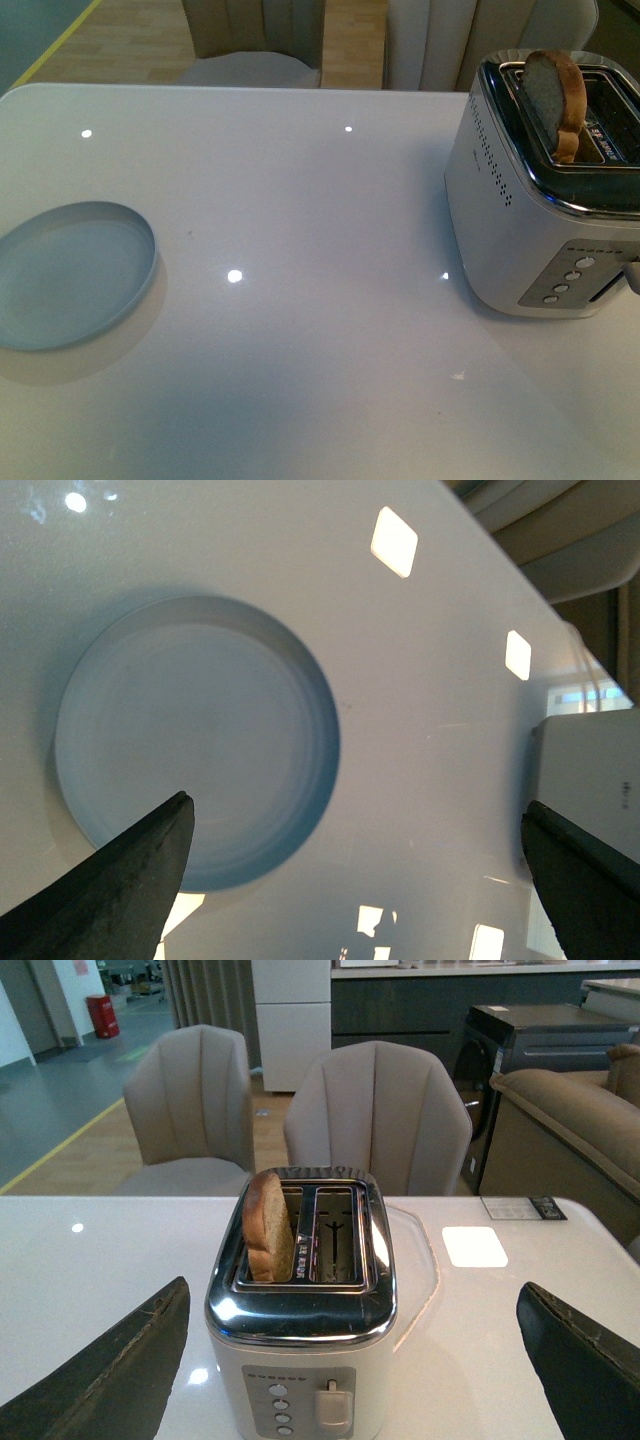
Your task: Left arm holds plate, right arm toasts bread
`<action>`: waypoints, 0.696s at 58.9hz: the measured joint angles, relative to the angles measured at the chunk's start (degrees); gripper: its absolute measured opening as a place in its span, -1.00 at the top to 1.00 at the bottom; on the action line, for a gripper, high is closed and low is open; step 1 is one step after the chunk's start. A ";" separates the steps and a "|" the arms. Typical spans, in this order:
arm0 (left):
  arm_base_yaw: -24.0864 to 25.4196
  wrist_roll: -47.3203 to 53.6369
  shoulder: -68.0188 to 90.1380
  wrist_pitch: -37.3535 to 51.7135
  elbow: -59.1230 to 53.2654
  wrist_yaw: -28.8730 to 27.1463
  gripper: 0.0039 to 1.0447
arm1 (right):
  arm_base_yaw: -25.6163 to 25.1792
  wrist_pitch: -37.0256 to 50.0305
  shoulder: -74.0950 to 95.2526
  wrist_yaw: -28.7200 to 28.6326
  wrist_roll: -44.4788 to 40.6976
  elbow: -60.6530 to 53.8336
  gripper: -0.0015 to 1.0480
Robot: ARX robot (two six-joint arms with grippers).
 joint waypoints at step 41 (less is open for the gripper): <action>-19.80 11.26 -39.87 45.72 -38.10 -34.47 0.95 | 0.00 0.00 -0.02 0.00 0.00 0.00 -0.83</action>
